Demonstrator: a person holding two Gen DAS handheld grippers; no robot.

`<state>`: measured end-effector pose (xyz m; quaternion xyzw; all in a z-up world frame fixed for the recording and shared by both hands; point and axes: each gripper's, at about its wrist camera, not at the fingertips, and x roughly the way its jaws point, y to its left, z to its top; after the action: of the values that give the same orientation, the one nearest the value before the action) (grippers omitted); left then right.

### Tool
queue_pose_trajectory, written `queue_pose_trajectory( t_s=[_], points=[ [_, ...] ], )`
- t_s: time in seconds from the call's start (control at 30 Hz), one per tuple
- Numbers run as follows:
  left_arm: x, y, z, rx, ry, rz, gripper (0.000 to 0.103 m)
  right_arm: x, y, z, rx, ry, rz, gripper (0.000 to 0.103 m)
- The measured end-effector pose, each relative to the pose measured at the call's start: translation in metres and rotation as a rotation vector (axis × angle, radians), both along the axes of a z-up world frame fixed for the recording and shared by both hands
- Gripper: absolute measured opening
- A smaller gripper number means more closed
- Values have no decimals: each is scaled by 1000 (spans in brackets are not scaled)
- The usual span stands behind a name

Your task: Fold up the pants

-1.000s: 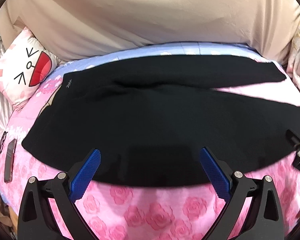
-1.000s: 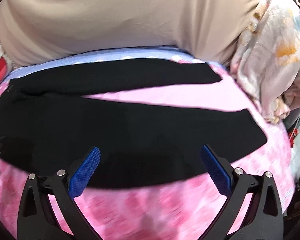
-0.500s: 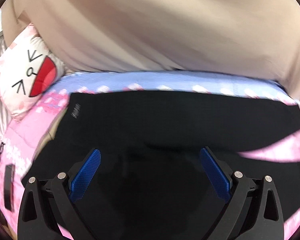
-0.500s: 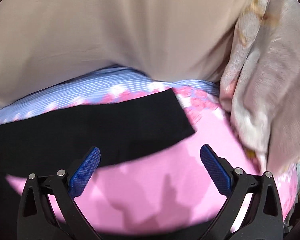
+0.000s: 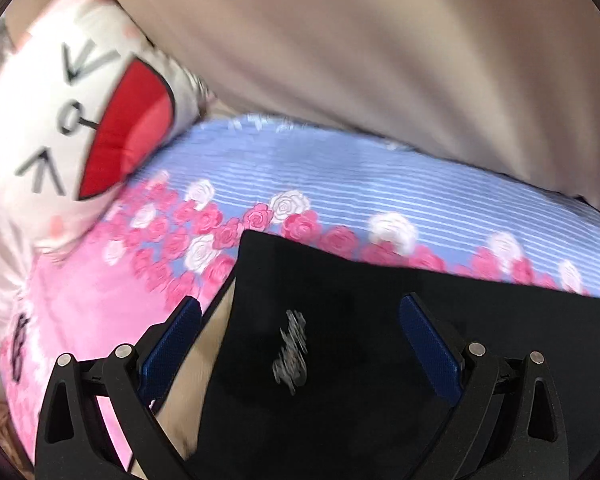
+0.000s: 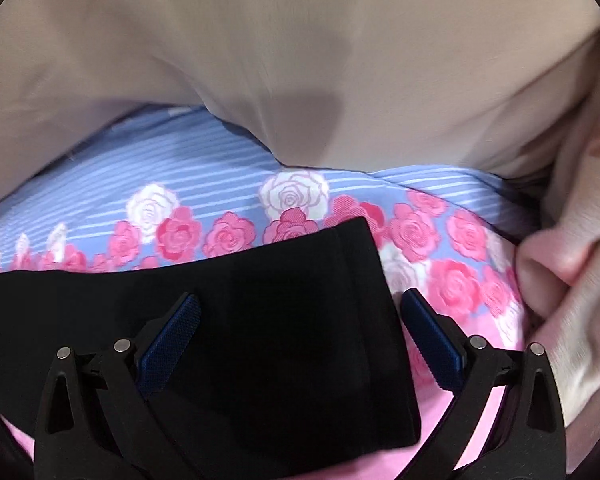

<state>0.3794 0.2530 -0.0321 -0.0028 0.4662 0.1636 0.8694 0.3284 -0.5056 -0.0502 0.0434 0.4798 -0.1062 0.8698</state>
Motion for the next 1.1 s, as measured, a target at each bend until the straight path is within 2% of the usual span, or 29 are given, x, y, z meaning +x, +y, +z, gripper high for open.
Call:
queue_pose_trajectory(
  t_s=[0.07,0.17,0.27,0.3,0.33,0.37,0.4,0.43,0.47,0.5,0.57,0.63,0.77,0.87,0.93,1.03,1.1],
  points=[
    [16,19,-13,-50,34,18,97,4,-1,0,20,-10,12,98],
    [33,40,-32,-183,75,26,97,8,-1,-1,30,-11,16,98],
    [34,38,-33,-171,56,8,92,8,5,-2,14,-24,29,98],
    [33,34,-31,-160,51,-5,84,7,8,-1,12,-29,36,91],
    [32,30,-28,-157,43,-21,66,4,12,-1,3,-36,41,86],
    [30,26,-26,-175,39,-40,58,2,12,0,14,-47,50,70],
    [29,22,-23,-190,40,-55,35,1,14,2,28,-52,53,48],
    [27,17,-19,-207,49,-66,26,0,18,2,44,-56,51,39],
    [26,14,-16,-197,47,-65,24,-3,23,3,70,-56,52,25],
    [24,11,-12,-187,43,-71,21,-5,26,5,85,-57,62,17],
    [15,4,1,-171,14,-78,20,-12,36,12,59,-71,77,14],
    [-4,2,23,-184,-49,-95,20,-26,41,26,64,-102,93,13],
    [-49,-1,68,-213,-157,-162,20,-74,49,64,67,-214,107,13],
    [-99,-3,104,-230,-240,-239,20,-122,57,93,71,-299,144,13],
    [-147,-8,125,-219,-285,-293,20,-155,64,108,67,-337,163,12],
    [-217,-12,139,-200,-319,-347,20,-210,73,121,63,-386,185,12],
    [-262,-11,133,-171,-307,-364,21,-249,75,119,67,-410,202,12]
  ],
)
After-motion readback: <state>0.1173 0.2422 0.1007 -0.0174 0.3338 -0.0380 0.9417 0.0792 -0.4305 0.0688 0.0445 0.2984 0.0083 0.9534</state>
